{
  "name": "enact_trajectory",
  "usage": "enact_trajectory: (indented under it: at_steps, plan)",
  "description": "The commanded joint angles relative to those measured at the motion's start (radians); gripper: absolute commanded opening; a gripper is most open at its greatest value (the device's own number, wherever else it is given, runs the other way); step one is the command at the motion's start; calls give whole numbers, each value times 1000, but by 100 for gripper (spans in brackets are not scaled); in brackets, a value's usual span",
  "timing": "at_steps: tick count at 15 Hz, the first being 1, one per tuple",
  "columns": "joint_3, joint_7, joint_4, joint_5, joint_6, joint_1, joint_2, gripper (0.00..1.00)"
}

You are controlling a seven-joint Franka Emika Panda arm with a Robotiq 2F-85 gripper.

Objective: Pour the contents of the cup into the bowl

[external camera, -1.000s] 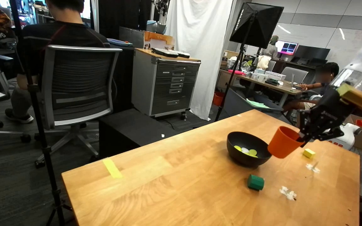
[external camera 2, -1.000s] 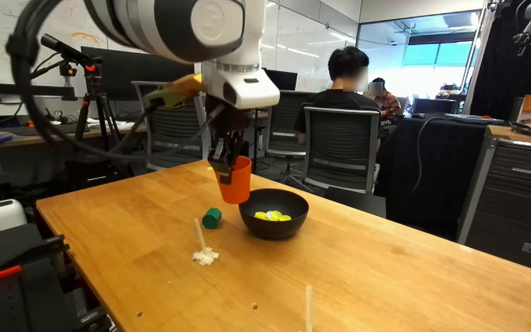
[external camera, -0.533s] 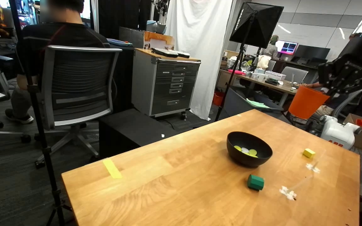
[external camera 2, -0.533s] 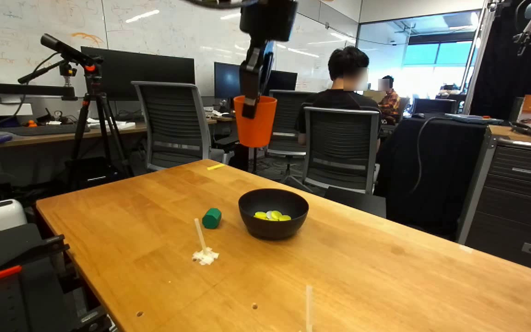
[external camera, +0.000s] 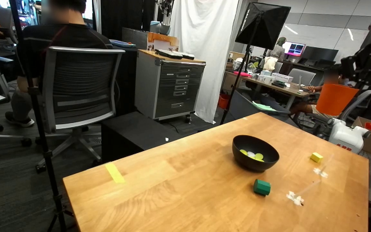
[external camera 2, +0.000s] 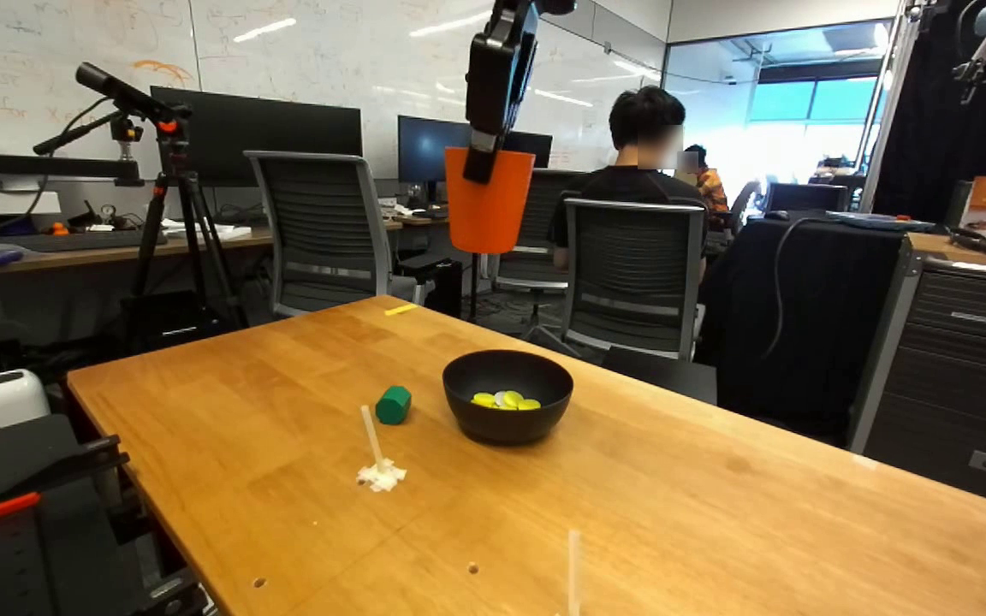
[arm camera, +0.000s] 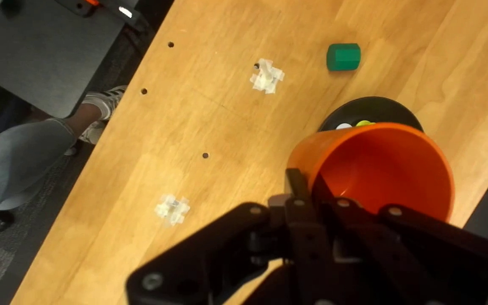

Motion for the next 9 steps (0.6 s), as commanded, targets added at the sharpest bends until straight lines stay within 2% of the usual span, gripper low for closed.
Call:
enact_trajectory:
  at_steps: [1,9]
  plan:
    - [-8,-49,-3,-41,30,-3,-55,2]
    - [-78,-116,-127,-129,217,30,-91,2]
